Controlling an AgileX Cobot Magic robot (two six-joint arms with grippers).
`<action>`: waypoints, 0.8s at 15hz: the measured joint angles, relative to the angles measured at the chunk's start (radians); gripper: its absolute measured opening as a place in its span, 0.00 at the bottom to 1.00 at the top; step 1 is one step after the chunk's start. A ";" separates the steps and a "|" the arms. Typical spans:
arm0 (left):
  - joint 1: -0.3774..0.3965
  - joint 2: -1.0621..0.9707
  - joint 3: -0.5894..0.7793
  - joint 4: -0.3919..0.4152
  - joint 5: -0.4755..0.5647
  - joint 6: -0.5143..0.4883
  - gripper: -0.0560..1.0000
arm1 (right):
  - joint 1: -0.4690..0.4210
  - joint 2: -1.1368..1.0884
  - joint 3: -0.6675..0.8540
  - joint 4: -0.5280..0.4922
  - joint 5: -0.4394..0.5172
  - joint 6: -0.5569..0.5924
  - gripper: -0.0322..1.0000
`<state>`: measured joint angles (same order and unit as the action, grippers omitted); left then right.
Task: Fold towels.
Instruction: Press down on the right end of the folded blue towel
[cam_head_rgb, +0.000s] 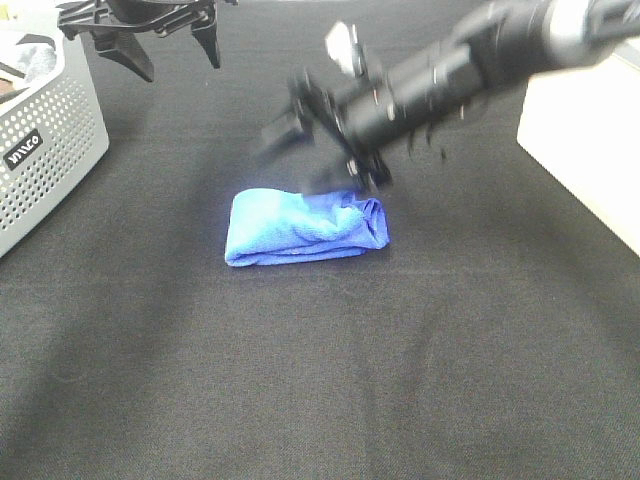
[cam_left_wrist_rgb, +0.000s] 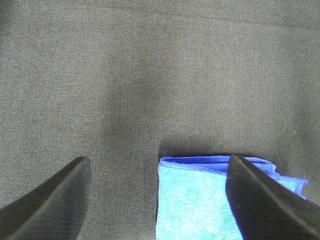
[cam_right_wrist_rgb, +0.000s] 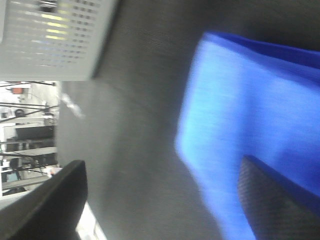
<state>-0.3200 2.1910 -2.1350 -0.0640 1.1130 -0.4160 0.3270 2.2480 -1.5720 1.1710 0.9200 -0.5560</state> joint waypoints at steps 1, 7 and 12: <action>0.000 0.000 0.000 0.000 0.000 0.000 0.72 | -0.018 0.027 0.000 -0.027 0.007 0.002 0.78; 0.000 0.000 0.000 -0.001 0.000 0.004 0.73 | -0.073 0.040 0.000 -0.134 0.030 0.017 0.78; 0.000 0.000 0.000 -0.001 0.000 0.007 0.73 | -0.135 0.037 0.000 -0.209 0.110 0.017 0.78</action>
<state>-0.3200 2.1910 -2.1350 -0.0650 1.1130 -0.4090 0.1920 2.2850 -1.5720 0.9620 1.0300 -0.5390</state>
